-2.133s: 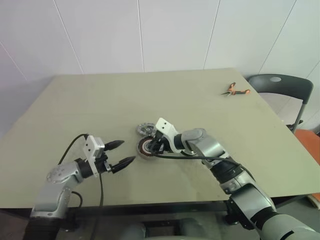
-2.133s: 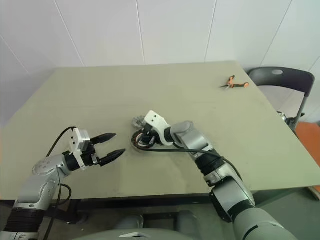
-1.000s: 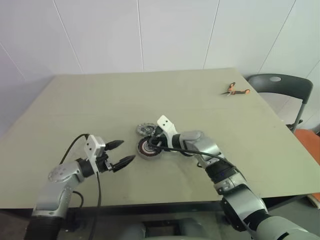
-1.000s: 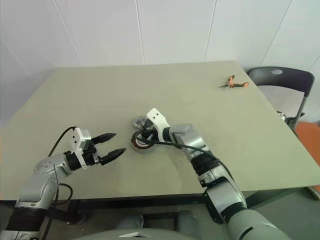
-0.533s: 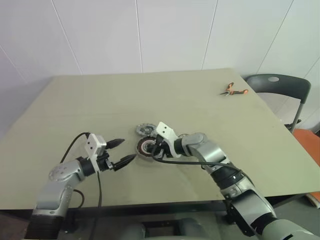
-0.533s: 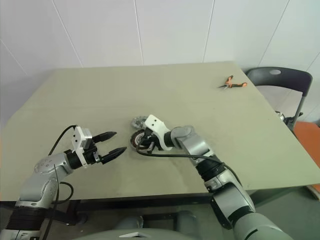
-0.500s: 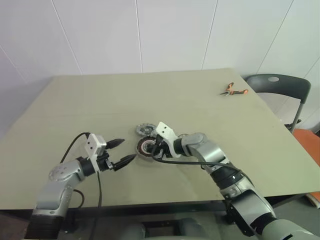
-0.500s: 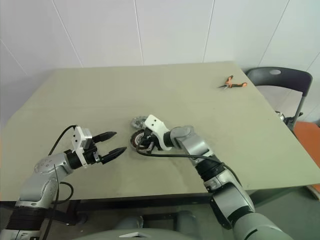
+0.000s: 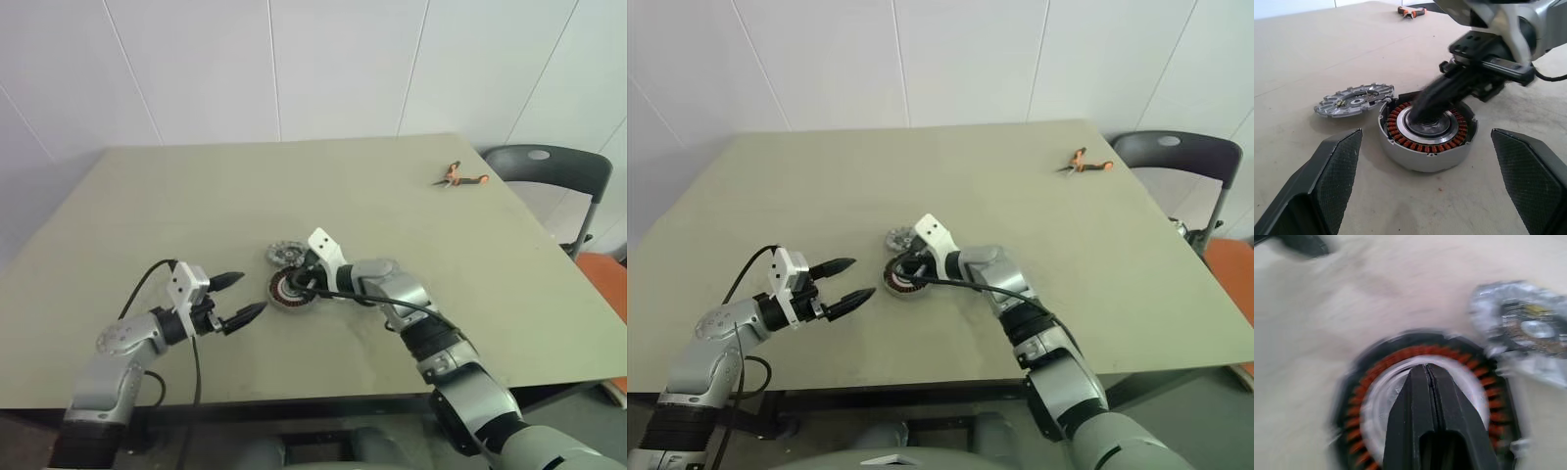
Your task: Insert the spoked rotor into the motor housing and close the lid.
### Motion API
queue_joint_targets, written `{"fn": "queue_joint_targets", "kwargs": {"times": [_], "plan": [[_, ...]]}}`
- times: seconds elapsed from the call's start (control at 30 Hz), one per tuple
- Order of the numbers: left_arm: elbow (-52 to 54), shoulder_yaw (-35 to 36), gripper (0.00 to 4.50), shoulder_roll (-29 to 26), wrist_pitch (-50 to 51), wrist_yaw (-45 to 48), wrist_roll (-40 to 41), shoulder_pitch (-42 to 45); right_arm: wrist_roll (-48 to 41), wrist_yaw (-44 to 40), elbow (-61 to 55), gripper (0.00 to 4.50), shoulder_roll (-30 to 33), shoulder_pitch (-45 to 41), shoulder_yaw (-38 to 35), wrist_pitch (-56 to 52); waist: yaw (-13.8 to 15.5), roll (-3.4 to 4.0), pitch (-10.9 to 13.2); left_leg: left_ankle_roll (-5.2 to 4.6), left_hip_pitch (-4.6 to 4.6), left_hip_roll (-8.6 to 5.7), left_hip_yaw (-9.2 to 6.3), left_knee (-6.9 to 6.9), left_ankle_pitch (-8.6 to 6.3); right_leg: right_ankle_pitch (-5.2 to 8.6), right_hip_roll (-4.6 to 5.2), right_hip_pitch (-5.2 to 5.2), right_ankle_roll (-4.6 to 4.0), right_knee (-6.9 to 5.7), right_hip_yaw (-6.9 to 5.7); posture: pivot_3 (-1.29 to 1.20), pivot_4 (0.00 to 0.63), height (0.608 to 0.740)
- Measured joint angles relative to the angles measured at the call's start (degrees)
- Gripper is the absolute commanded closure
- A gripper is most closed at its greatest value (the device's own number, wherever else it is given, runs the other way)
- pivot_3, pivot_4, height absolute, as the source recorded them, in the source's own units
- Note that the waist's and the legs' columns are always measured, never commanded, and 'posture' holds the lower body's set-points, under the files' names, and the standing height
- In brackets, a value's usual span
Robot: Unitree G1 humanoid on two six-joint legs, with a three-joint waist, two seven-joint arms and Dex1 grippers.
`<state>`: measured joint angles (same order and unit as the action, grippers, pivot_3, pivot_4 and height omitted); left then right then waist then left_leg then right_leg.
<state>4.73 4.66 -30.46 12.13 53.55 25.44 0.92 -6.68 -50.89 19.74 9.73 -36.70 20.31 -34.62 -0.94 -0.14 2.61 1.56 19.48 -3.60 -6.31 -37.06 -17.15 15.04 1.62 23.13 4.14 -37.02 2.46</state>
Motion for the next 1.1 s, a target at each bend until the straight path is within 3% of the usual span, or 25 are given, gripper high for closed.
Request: {"fn": "queue_joint_targets", "kwargs": {"times": [0.13, 0.3, 0.5, 0.7, 0.87, 1.07, 1.1], "plan": [[-0.1, 0.0, 0.00, 0.0, -0.2, 0.2, -0.1, 0.0, -1.7, -5.1, -4.0, 4.49, 2.3, 1.7, 1.6, -2.4, 0.0, -0.01, 0.0, 0.00, -0.04, 0.01, 0.00, -0.03, 0.00, 0.00, -0.01, -0.03, 0.00, -0.01, -0.01, 0.00, 0.000, 0.740], [-0.2, 0.0, 0.00, 0.0, -0.2, 0.4, -0.4, 0.3, -2.4, -5.4, -4.7, 4.49, 2.3, 2.3, 1.8, -3.4, 0.0, -0.01, 0.0, 0.00, -0.01, 0.01, 0.00, -0.02, 0.00, 0.00, -0.01, -0.01, 0.00, -0.01, -0.01, 0.00, 0.000, 0.740], [-0.2, -0.6, 0.00, 0.0, -0.2, 0.5, -0.7, 0.8, -3.2, -0.1, -0.6, 4.49, -1.7, 1.9, -1.8, -0.5, 0.1, 0.01, 0.0, 0.00, 0.02, 0.01, 0.00, -0.02, 0.00, 0.00, -0.01, 0.03, 0.00, -0.02, -0.01, 0.00, 0.000, 0.740], [-0.2, -0.6, 0.00, 0.0, -0.3, 0.5, -0.6, 1.2, -8.1, -0.6, -0.7, 4.49, -2.7, -0.2, -8.1, 0.0, 0.1, 0.01, 0.0, 0.00, 0.04, -0.01, 0.00, -0.01, 0.00, -0.01, 0.02, 0.03, 0.00, 0.01, 0.00, 0.00, 0.000, 0.740], [-0.2, -0.1, 0.00, 0.1, -1.5, 1.2, 0.3, 1.2, -13.3, -3.6, -4.5, 4.49, 0.7, -1.1, -11.1, -4.5, 0.2, 0.04, 0.0, 0.00, 0.06, -0.01, 0.00, 0.01, 0.00, 0.00, 0.03, 0.05, 0.00, 0.01, 0.00, 0.00, 0.000, 0.740], [-1.8, 1.0, 0.00, 0.4, -3.6, 2.7, 0.3, 0.1, -17.4, 0.0, -6.5, 4.49, 7.5, -1.8, -20.2, -12.3, 0.2, 0.05, 0.0, 0.00, 0.09, -0.03, 0.00, 0.02, 0.00, 0.00, 0.07, 0.06, 0.00, 0.06, 0.00, 0.00, 0.000, 0.740], [-2.1, 1.0, 0.00, 0.6, -3.9, 2.8, 0.3, 0.0, -17.8, 1.0, -6.5, 4.32, 8.2, -1.8, -21.6, -13.6, 0.2, 0.05, 0.0, 0.00, 0.10, -0.02, 0.01, 0.03, 0.00, 0.00, 0.06, 0.07, 0.00, 0.06, 0.00, 0.00, 0.000, 0.740]]}}
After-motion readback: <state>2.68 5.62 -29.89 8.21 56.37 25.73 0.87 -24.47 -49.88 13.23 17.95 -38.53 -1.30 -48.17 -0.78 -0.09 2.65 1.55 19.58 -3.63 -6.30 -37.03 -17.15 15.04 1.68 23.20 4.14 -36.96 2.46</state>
